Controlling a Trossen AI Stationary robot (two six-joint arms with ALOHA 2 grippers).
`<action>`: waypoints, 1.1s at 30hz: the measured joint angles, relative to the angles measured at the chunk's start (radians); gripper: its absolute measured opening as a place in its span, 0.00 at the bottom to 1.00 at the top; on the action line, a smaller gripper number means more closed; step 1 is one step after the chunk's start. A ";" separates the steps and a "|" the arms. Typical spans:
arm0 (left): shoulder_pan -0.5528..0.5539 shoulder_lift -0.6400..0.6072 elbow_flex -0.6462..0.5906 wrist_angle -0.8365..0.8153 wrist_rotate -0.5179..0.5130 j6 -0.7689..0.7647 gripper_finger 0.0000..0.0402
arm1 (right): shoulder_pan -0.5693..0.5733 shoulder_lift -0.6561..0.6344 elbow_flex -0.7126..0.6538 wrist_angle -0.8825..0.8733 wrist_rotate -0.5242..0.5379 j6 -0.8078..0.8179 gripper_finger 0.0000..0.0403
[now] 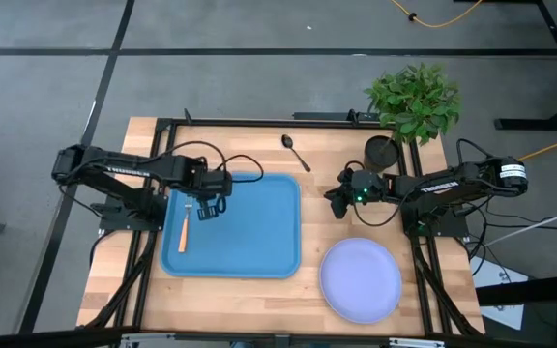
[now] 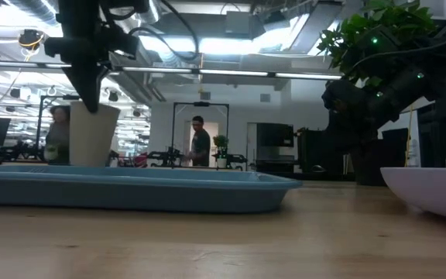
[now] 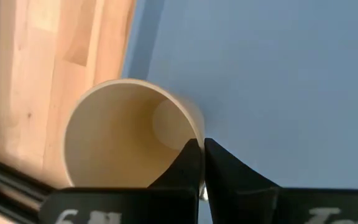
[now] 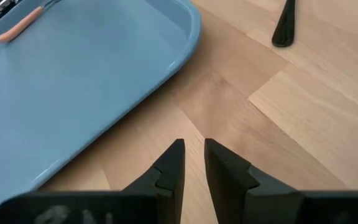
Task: Pick and place plate/cup/fork/spoon on tray
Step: Put the light brown cup on the blue tray
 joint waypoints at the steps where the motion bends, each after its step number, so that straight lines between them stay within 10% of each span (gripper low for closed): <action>1: -0.001 0.001 -0.001 0.003 0.000 0.000 0.00 | 0.000 0.000 0.000 0.004 0.000 0.000 0.17; 33: -0.035 0.001 -0.036 0.002 -0.071 -0.149 0.07 | 0.000 0.000 0.000 0.001 0.000 -0.004 0.17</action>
